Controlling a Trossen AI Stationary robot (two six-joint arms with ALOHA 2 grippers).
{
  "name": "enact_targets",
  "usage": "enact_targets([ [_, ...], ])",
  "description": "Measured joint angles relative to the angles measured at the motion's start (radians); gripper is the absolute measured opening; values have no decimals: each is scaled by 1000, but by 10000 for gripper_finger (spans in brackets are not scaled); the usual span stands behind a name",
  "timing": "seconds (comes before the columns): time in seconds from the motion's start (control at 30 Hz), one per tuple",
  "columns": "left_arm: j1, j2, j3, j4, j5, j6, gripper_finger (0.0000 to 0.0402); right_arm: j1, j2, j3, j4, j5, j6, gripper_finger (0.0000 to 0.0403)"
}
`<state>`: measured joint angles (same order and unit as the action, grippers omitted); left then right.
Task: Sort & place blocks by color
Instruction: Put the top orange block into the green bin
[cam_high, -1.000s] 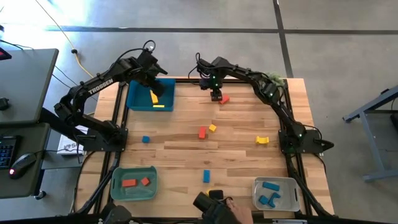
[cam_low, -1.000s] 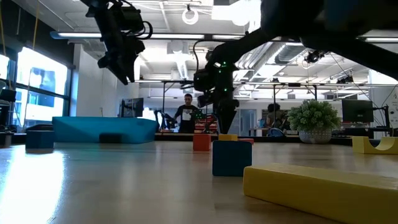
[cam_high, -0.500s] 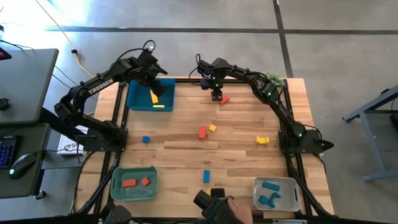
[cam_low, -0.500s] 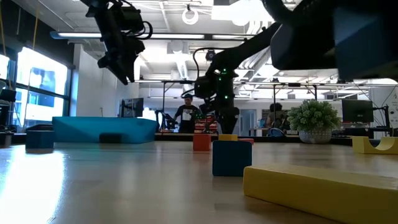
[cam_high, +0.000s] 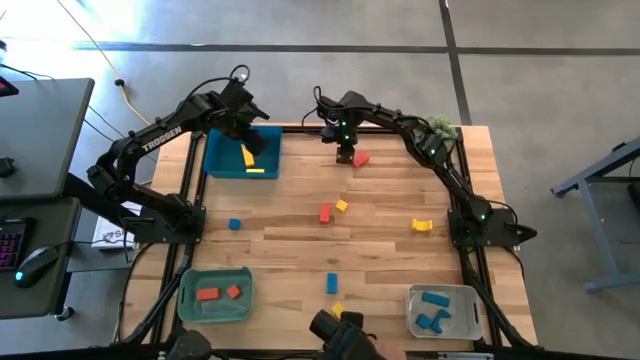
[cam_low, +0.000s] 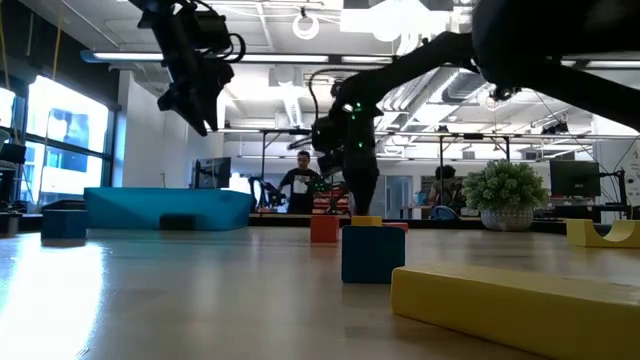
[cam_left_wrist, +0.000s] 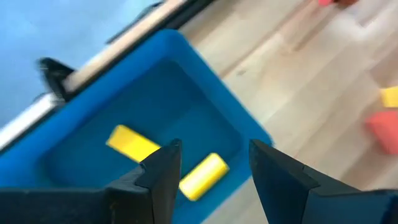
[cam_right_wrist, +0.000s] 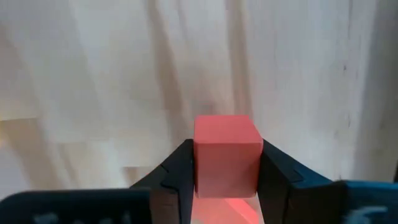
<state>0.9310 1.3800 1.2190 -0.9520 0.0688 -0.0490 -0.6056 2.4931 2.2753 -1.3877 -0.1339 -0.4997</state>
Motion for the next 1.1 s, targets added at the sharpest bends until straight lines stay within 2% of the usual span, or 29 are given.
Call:
enact_targets([
  [0.13, 0, 0, 0, 0, 85, 0, 174, 31, -1, 82, -45, -21, 3, 103],
  [0.33, 0, 0, 0, -1, 174, 0, 174, 78, -103, 43, -24, -107, 30, 103],
  [0.67, -2, 0, 0, 0, 443, -13, 174, 184, -276, 42, 11, -113, 57, 103],
  [0.87, -3, 0, 0, 6, 651, -27, 174, 267, -375, 42, 65, -90, 58, 103],
  [1.1, -21, 0, 0, 17, 851, -27, 174, 378, -462, 42, 100, 19, 120, 103],
])
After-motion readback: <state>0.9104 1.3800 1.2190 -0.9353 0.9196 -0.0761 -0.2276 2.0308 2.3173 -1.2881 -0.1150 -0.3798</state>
